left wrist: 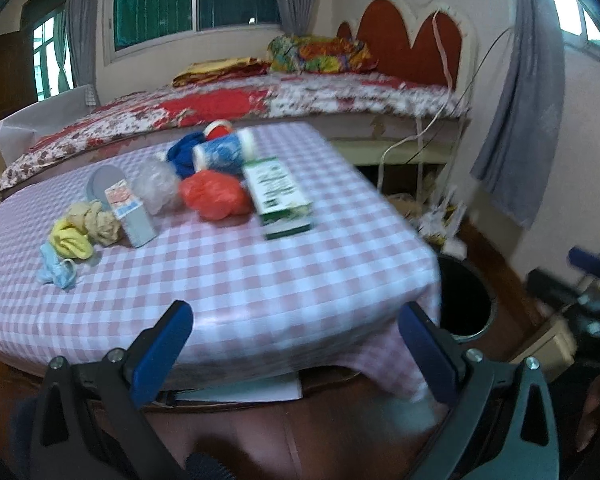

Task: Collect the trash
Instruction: 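Grasp the blue face mask with the left gripper while the right grasps the white milk carton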

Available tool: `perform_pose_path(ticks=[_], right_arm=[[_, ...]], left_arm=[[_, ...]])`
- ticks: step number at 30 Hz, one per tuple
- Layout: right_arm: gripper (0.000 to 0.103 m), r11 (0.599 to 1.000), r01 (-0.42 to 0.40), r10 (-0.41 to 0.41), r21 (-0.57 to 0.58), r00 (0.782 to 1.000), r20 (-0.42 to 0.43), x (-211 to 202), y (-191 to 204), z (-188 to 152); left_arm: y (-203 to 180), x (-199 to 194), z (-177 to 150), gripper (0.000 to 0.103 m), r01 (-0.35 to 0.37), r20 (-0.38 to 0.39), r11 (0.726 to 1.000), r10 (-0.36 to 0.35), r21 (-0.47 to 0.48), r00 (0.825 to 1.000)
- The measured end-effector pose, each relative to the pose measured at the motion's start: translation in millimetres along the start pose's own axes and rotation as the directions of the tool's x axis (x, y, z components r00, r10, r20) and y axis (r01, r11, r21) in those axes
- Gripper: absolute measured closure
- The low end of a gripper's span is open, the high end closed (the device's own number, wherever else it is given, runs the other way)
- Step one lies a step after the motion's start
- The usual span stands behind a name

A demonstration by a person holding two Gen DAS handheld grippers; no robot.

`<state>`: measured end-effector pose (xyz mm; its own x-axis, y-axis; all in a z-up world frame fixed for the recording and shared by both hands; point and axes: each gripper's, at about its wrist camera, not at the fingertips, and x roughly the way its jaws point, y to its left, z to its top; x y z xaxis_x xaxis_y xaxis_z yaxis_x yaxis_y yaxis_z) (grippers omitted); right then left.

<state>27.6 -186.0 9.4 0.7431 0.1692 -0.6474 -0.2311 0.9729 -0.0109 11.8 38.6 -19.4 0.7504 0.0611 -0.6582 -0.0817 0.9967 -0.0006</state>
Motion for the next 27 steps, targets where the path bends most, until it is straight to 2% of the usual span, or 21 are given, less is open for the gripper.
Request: perform_pose_path(ticks=[2,8,11,15,17,20,21,23,27], right_arm=[[0.000,1.000,-0.021,0.021,-0.020,1.000,0.003,5.8,8.3,4.1],[0.000,0.991,-0.095,0.096,-0.090,0.995,0.012,28.8,44.9,25.1],[0.000,0.983,-0.134,0.132,-0.128,0.991,-0.019,51.8,69.1,34.3],[0.000,0.968,-0.187,0.176,-0.165,0.981,-0.079,86.1,100.6,43.3],[0.000,0.968,-0.182,0.173,-0.170,0.983,-0.067,98.1,115.4,50.8],[0.000,0.967,-0.186,0.179,-0.173,0.982,-0.055,115.0,135.9,63.2],[0.000,0.966,-0.187,0.180,-0.178,0.982,-0.056,119.8,141.3,66.7],[0.001,0.964,-0.187,0.177,-0.189,0.982,-0.064,133.9,154.6,73.4],[0.004,0.962,-0.184,0.169,-0.203,0.982,-0.086,155.8,168.0,78.9]], left_arm=[[12.5,6.1,-0.1,0.000,-0.026,-0.015,1.000,0.026,-0.002,1.000],[83.9,8.3,-2.1,0.000,-0.101,-0.005,0.983,0.101,-0.153,0.995],[124.4,7.7,-2.9,0.000,-0.154,0.001,0.960,0.158,-0.233,0.987],[170.5,8.6,-4.5,0.000,-0.240,0.022,0.923,0.258,-0.301,0.966],[190.4,15.3,-4.6,0.000,-0.277,0.009,0.904,0.296,-0.327,0.955],[221.6,32.1,-5.8,0.000,-0.349,-0.071,0.864,0.348,-0.363,0.935],[226.2,35.1,-6.3,0.001,-0.355,-0.074,0.859,0.353,-0.369,0.933],[240.7,42.0,-7.9,0.003,-0.331,-0.064,0.854,0.334,-0.402,0.940],[261.3,56.5,-7.4,0.015,-0.291,-0.070,0.847,0.291,-0.444,0.954]])
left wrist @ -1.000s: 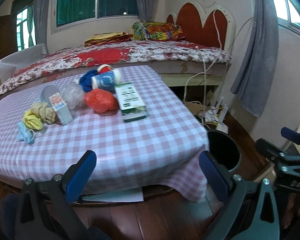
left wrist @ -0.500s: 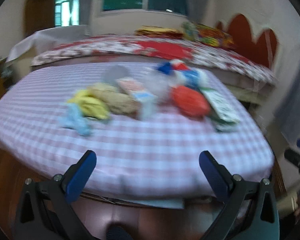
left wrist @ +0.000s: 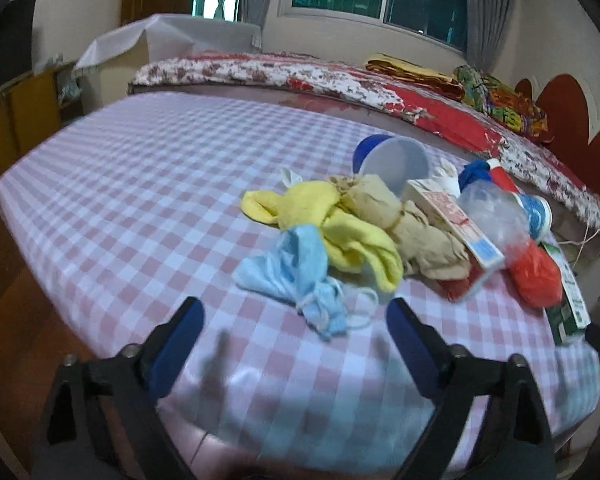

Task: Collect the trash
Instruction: 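Grasp the blue face mask with the left gripper while the right grasps the white milk carton, then carry mask and carton to the black bin and release both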

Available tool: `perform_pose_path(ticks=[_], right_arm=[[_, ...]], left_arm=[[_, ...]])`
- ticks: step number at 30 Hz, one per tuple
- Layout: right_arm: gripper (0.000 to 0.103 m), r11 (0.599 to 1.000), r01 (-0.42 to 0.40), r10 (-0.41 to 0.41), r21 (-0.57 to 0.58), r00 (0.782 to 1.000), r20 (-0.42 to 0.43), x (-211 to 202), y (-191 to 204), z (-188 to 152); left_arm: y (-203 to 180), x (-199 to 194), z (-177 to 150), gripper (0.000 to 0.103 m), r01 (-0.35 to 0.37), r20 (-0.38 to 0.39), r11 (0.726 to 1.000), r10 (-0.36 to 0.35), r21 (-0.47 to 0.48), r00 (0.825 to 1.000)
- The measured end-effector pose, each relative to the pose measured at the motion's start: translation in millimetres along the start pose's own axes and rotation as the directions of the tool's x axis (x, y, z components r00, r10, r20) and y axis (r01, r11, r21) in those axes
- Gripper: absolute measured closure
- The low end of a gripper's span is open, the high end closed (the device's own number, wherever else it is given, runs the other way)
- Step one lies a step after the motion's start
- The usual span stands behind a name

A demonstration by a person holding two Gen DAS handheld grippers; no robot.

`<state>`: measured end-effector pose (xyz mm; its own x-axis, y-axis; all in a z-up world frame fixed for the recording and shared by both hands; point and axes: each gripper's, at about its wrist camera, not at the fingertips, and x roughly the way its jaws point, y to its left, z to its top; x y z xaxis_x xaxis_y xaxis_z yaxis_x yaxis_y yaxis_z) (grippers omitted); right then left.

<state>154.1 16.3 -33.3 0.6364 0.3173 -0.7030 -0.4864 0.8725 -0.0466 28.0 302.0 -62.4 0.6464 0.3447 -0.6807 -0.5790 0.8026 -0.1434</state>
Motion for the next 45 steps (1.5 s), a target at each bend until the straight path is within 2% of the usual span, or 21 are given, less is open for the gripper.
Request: perform_pose_path(ticks=[5,6,7,8,9,10,16,20,22,26,30,33,34,36,38,39,40,42,44,45], right_arm=[[0.019,1.000,0.001,-0.001,-0.001,0.999,-0.051,29.7,3.5,3.9],[0.023,1.000,0.000,0.000,0.000,0.998,-0.058,32.6,3.0,4.0],[0.026,1.000,0.001,-0.001,-0.001,0.998,-0.065,36.3,3.0,4.0],[0.034,1.000,0.002,-0.002,-0.001,0.998,-0.070,39.2,3.1,4.0],[0.046,1.000,0.000,0.000,-0.002,0.997,-0.075,41.2,2.8,3.1],[0.046,1.000,-0.002,0.002,-0.002,0.997,-0.082,42.8,2.3,2.5],[0.047,1.000,0.004,-0.005,-0.008,0.999,-0.048,32.3,-3.5,-2.1],[0.048,1.000,0.010,-0.010,0.004,1.000,-0.015,13.1,-12.7,-7.3],[0.048,1.000,0.018,-0.019,0.012,1.000,0.012,-0.5,-20.2,-10.0],[0.047,0.998,0.043,-0.045,0.045,0.998,0.054,-27.0,-42.0,-16.7],[0.047,0.994,0.081,-0.087,0.079,0.993,0.077,-49.1,-71.4,-27.9],[0.047,0.988,0.121,-0.130,0.094,0.988,0.086,-65.6,-97.8,-39.9],[0.047,0.986,0.134,-0.143,0.099,0.986,0.088,-71.7,-108.5,-44.8],[0.047,0.981,0.161,-0.171,0.109,0.981,0.090,-82.9,-129.8,-54.4],[0.047,0.976,0.185,-0.196,0.112,0.977,0.088,-91.9,-151.0,-64.4],[0.047,0.973,0.200,-0.211,0.115,0.974,0.086,-96.4,-163.6,-70.9],[0.047,0.969,0.214,-0.224,0.120,0.971,0.079,-99.8,-175.2,-77.5],[0.047,0.966,0.228,-0.237,0.124,0.970,0.058,-104.4,-202.9,-94.7],[0.047,0.963,0.244,-0.249,0.117,0.968,0.034,-106.1,-221.1,-110.6],[0.047,0.961,0.251,-0.255,0.114,0.967,0.020,-106.8,-231.5,-120.1]], left_arm=[[2.1,20.6,5.7,0.025,0.018,-0.033,1.000,-0.018,0.000,0.999],[3.3,23.2,5.1,0.032,0.024,-0.041,1.000,-0.024,0.000,0.999],[5.1,26.0,4.1,0.044,0.036,-0.050,0.999,-0.036,-0.006,0.998],[6.6,26.6,3.5,0.049,0.045,-0.050,0.999,-0.045,-0.010,0.998],[7.9,24.8,3.2,0.069,0.045,-0.046,0.999,-0.046,-0.005,0.998],[10.3,24.1,3.0,0.076,0.066,-0.048,0.998,-0.066,-0.008,0.997],[23.2,-5.9,0.7,0.079,0.075,0.017,0.997,-0.075,-0.016,0.997],[12.8,-33.5,-1.6,0.079,0.082,0.069,0.997,-0.082,0.009,0.994],[1.3,-50.2,-3.1,0.079,0.106,0.092,0.994,-0.109,0.031,0.990],[-39.9,-68.4,-2.9,0.079,0.195,0.097,0.974,-0.206,0.114,0.974],[-103.7,-78.6,-11.3,0.079,0.318,0.066,0.919,-0.342,0.233,0.938],[-154.6,-84.1,-22.9,0.079,0.414,0.021,0.855,-0.442,0.313,0.897],[-177.3,-85.9,-28.4,0.079,0.450,-0.004,0.823,-0.478,0.346,0.878],[-204.2,-89.7,-35.5,0.079,0.484,-0.029,0.788,-0.513,0.380,0.858],[-239.6,-92.0,-46.0,0.079,0.536,-0.075,0.738,-0.558,0.410,0.826],[-250.7,-93.6,-50.9,0.079,0.547,-0.089,0.724,-0.567,0.421,0.819],[-270.3,-94.9,-58.2,0.079,0.573,-0.120,0.692,-0.587,0.439,0.801],[-296.0,-102.0,-72.1,0.079,0.604,-0.155,0.651,-0.611,0.461,0.777],[-330.6,-106.1,-89.0,0.079,0.638,-0.209,0.588,-0.633,0.497,0.745],[-336.7,-108.6,-95.2,0.079,0.648,-0.222,0.572,-0.640,0.503,0.736]])
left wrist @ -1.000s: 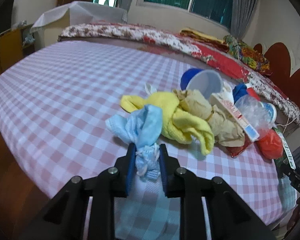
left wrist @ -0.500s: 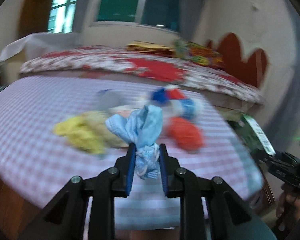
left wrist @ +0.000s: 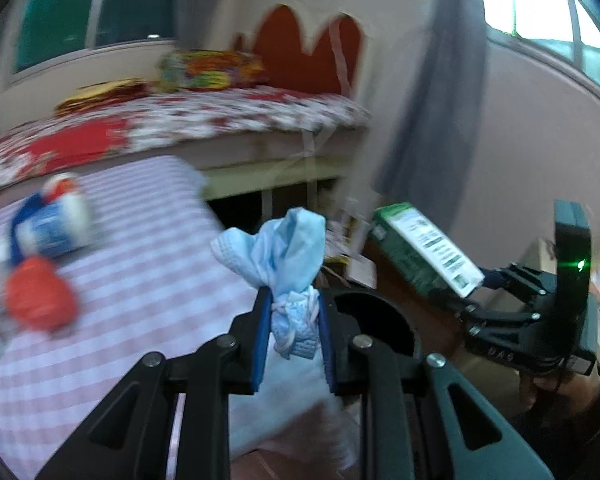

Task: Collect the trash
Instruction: 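Carry mask and carton to the black bin and release both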

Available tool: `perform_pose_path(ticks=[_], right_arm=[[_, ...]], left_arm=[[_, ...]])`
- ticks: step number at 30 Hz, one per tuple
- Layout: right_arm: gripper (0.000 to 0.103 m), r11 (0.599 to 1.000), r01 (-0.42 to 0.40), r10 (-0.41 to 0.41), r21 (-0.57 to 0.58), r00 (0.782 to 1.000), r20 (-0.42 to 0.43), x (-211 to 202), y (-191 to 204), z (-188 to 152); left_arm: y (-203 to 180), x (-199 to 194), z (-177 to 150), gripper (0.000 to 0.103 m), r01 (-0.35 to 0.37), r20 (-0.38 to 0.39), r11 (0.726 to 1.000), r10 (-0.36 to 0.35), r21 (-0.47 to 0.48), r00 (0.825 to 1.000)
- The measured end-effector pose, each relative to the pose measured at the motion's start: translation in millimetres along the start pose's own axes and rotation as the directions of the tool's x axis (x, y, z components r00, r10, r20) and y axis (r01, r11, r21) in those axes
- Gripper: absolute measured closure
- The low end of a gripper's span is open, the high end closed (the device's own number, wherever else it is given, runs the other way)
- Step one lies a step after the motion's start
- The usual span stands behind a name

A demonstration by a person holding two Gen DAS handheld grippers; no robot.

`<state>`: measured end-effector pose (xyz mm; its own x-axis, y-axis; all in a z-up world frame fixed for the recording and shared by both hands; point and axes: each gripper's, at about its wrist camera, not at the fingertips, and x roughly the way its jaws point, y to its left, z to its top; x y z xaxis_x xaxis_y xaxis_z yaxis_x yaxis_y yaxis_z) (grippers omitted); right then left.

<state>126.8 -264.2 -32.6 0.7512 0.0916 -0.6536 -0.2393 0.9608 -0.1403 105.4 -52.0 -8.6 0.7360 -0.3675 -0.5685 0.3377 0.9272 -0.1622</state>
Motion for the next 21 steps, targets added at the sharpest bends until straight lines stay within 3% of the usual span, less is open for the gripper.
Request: perform_pose_path(ticks=[7,15,17,18,19,20,21], right_arm=[[0.047,1.000,-0.001,0.002,0.012,0.996,-0.084,15.2,-53.8,-46.8],[0.047,0.993,-0.101,0.088,-0.058,0.978,-0.191,59.2,-72.3,-77.6],[0.047,0.989,-0.132,0.116,-0.064,0.970,-0.215,72.4,-75.4,-80.4],[0.044,0.986,-0.154,0.135,-0.066,0.964,-0.229,80.3,-76.4,-81.7],[0.035,0.985,-0.156,0.134,-0.073,0.961,-0.240,88.7,-77.4,-82.5],[0.012,0.987,-0.140,0.116,-0.077,0.960,-0.253,96.4,-78.5,-83.7],[0.009,0.991,-0.107,0.083,-0.079,0.962,-0.259,104.7,-83.0,-85.1]], left_arm=[[-64.7,61.4,-4.2,0.079,0.110,-0.103,0.992,-0.103,0.068,0.989],[-87.8,122.5,-27.3,0.078,0.133,-0.239,0.989,-0.113,0.072,0.964],[-88.3,132.8,-32.6,0.072,0.118,-0.261,0.990,-0.094,0.077,0.961],[-87.6,136.7,-33.1,0.060,0.109,-0.267,0.991,-0.086,0.076,0.960],[-86.4,140.0,-34.4,0.041,0.101,-0.277,0.993,-0.079,0.066,0.958],[-86.0,141.2,-35.0,0.035,0.095,-0.276,0.994,-0.076,0.059,0.958],[-87.7,143.9,-35.2,0.031,0.084,-0.276,0.994,-0.063,0.065,0.959]])
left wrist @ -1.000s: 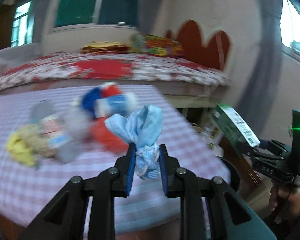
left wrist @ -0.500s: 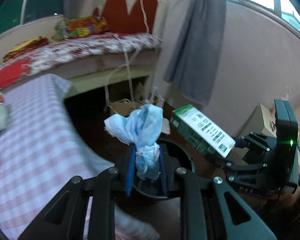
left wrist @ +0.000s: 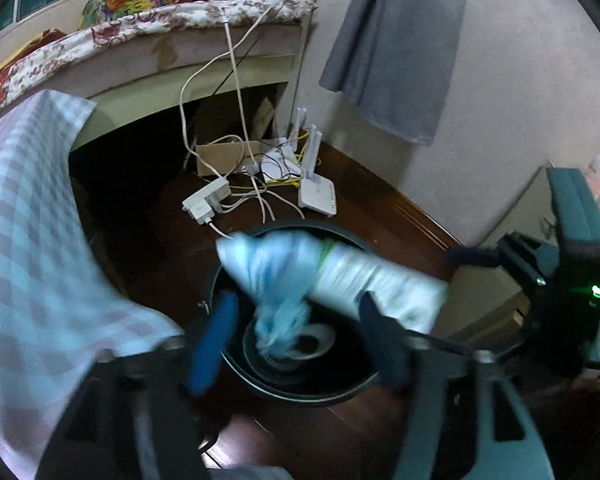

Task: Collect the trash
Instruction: 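Carry mask and carton to the black bin and release both, then move both tools back over the table toward the remaining trash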

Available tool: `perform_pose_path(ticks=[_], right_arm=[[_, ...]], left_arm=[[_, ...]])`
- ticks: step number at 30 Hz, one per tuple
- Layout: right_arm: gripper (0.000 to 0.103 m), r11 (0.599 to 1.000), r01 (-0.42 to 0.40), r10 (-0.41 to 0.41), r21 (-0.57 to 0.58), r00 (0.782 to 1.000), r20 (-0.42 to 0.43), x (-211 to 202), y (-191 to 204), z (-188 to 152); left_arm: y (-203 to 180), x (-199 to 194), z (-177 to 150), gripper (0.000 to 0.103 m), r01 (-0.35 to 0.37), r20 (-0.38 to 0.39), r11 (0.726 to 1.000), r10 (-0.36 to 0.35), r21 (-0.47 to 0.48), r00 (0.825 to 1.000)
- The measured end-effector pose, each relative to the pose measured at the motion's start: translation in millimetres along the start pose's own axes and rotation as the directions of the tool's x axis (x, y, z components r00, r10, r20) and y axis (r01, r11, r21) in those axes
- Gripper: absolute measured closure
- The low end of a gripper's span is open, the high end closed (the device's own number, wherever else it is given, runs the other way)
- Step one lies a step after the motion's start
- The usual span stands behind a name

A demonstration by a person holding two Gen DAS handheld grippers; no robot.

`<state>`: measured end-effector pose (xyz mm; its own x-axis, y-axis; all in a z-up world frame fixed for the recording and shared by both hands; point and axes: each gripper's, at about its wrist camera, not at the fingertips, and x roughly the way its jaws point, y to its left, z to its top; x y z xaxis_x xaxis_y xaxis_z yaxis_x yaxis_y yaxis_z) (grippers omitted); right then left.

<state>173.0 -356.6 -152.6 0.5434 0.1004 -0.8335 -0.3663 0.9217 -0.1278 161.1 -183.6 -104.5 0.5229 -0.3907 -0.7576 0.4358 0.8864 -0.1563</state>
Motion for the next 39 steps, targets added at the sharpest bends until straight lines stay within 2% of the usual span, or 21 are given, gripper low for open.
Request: perform_pose_path(ticks=[3,8,10,12,17,21,27,34,39], right_arm=[[0.009,0.997,-0.002,0.003,0.076,1.000,-0.017,7.8,-24.9,1.1],[0.009,0.980,0.035,-0.048,0.195,0.997,0.062,-18.3,-57.9,22.4],[0.009,0.975,0.053,-0.075,0.216,0.993,0.094,-29.8,-62.4,33.6],[0.009,0.970,0.070,-0.097,0.232,0.989,0.108,-35.1,-64.2,43.8],[0.009,0.976,0.056,-0.089,0.211,0.985,0.147,-44.2,-60.4,53.2],[0.009,0.980,0.035,-0.063,0.198,0.989,0.132,-39.0,-56.7,54.8],[0.009,0.985,-0.003,-0.035,0.170,0.976,0.216,-71.0,-29.7,64.2],[0.009,0.994,-0.049,0.025,0.094,0.969,0.245,-85.4,15.4,79.0],[0.009,0.997,-0.069,0.054,0.043,0.956,0.288,-97.4,49.6,96.8]], left_arm=[[-5.2,0.5,3.3,0.026,-0.027,-0.001,0.999,0.027,0.018,1.000],[-4.8,2.3,8.4,0.019,-0.069,0.013,0.998,0.069,0.007,0.998],[-5.6,-1.3,11.0,0.011,-0.102,0.023,0.995,0.101,0.001,0.995],[-5.5,-7.4,16.5,0.008,-0.121,0.041,0.993,0.121,-0.005,0.992],[-5.8,-25.6,28.9,0.008,-0.163,0.078,0.987,0.162,0.003,0.984],[0.9,-42.7,31.9,0.007,-0.200,0.110,0.980,0.200,-0.017,0.974],[14.9,-74.3,27.8,0.006,-0.249,0.144,0.967,0.253,-0.048,0.957],[52.3,-109.1,15.5,0.005,-0.293,0.165,0.946,0.314,-0.139,0.935],[77.0,-129.8,2.2,0.005,-0.316,0.174,0.928,0.350,-0.197,0.920]])
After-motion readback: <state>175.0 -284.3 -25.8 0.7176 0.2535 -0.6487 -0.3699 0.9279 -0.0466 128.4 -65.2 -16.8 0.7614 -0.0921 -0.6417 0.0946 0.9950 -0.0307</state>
